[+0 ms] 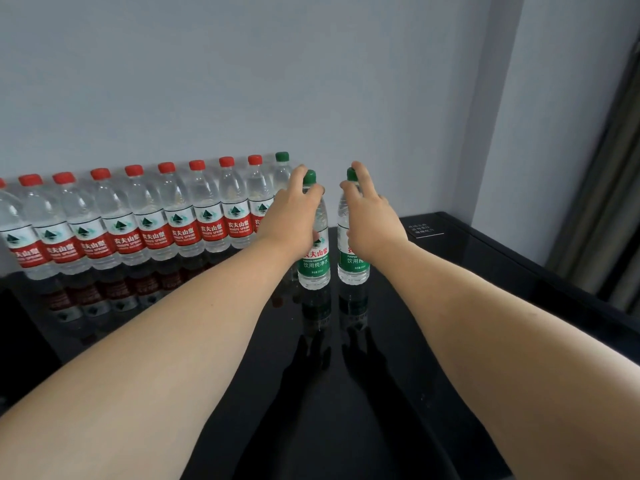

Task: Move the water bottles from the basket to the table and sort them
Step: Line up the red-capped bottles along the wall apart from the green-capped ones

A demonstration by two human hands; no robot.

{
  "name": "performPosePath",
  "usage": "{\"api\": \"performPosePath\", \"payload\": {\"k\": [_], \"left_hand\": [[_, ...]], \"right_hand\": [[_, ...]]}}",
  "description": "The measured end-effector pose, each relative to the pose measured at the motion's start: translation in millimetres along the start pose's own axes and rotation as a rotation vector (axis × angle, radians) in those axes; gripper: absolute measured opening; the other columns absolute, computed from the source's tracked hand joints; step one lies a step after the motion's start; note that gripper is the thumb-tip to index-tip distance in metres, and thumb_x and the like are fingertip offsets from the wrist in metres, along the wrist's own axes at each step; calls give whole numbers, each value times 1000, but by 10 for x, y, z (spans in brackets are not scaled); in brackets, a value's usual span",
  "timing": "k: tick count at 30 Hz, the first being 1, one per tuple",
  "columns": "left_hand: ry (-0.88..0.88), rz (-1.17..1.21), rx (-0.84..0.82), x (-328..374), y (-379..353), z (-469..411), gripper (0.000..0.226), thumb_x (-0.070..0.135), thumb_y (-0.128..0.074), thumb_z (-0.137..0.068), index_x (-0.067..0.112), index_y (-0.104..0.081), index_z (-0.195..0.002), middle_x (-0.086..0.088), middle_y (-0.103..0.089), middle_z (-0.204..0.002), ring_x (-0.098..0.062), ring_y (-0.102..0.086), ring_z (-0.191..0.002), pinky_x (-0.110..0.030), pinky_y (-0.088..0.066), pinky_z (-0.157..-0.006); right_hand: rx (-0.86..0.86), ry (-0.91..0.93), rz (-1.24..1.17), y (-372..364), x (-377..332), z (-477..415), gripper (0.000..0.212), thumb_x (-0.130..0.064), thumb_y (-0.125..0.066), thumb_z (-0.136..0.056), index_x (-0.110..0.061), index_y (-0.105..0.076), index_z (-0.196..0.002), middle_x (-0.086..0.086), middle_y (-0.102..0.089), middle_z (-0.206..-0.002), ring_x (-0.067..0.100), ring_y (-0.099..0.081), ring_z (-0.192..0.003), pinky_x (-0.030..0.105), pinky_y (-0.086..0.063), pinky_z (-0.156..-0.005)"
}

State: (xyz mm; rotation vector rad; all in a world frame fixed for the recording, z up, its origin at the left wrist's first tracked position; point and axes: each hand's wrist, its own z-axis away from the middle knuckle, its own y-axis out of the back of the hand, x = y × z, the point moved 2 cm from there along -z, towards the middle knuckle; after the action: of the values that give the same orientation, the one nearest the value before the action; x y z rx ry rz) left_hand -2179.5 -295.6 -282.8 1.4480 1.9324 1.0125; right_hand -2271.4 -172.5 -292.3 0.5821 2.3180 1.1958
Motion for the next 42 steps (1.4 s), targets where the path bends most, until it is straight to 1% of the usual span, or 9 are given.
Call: {"api": "performPosePath", "payload": {"k": [4,7,12,17,21,24,28,37,42], "left_hand": [[3,-7,8,-111,-183,-223,77,4,-88,-73,13,-49,-140,-9,-12,-166,-37,-51,-129,-46,-53,-98],[-1,-19,9,-175,-302,-405,76,3,-88,-73,12,-51,-138,-10,-11,-166,-37,-53,-127,-45,-54,-96],[5,-12,-5,-296,-496,-696,77,14,-90,-76,15,-50,-141,-7,-8,-168,-36,-47,-136,-45,-49,-102],[-10,-9,-3,-430,-693,-983,80,22,-94,-71,17,-52,-139,-6,-13,-167,-39,-50,-133,-48,-49,-104],[-24,-49,5,-499,-804,-1156,81,27,-94,-71,16,-52,-140,-8,-15,-167,-40,-54,-129,-48,-48,-105],[-37,-113,38,-532,-873,-1248,82,31,-93,-72,17,-53,-142,-11,-19,-167,-41,-51,-130,-47,-42,-111],[-32,-129,34,-616,-952,-1367,80,31,-93,-72,16,-54,-140,-11,-20,-166,-41,-49,-131,-47,-40,-112],[0,-130,-14,-751,-1106,-1556,79,25,-88,-79,22,-46,-145,-4,-9,-169,-47,-14,-153,-53,-27,-121],[18,-144,-32,-770,-1155,-1612,78,26,-88,-80,22,-45,-144,-3,-6,-170,-48,-11,-154,-56,-32,-119]], "right_hand": [[1,-15,12,-157,74,-250,82,15,-64,-79,-14,-34,-150,-4,14,-170,36,-55,-106,44,-56,-72],[0,-26,7,-271,122,-448,83,18,-63,-77,-13,-35,-149,-4,14,-170,36,-55,-104,40,-49,-68],[4,-14,-8,-447,211,-751,83,19,-59,-77,-14,-35,-149,-4,15,-170,33,-54,-101,37,-48,-67],[-6,-7,-7,-585,320,-1036,81,17,-54,-79,-16,-35,-151,-4,15,-170,30,-50,-91,35,-44,-64],[0,11,-25,-692,381,-1234,82,18,-55,-79,-15,-36,-151,-3,12,-171,31,-52,-94,35,-44,-68],[7,21,-45,-768,425,-1381,80,17,-57,-78,-15,-37,-149,-3,11,-171,35,-57,-101,36,-44,-68],[6,31,-66,-869,475,-1550,80,16,-59,-77,-16,-39,-147,-5,10,-171,37,-59,-106,37,-45,-68],[22,36,-41,-1003,522,-1779,82,12,-67,-76,-17,-39,-148,-3,9,-171,38,-61,-106,37,-44,-71],[27,34,-33,-1049,532,-1850,81,11,-68,-77,-17,-40,-147,-4,8,-172,39,-61,-107,37,-45,-73]]}}
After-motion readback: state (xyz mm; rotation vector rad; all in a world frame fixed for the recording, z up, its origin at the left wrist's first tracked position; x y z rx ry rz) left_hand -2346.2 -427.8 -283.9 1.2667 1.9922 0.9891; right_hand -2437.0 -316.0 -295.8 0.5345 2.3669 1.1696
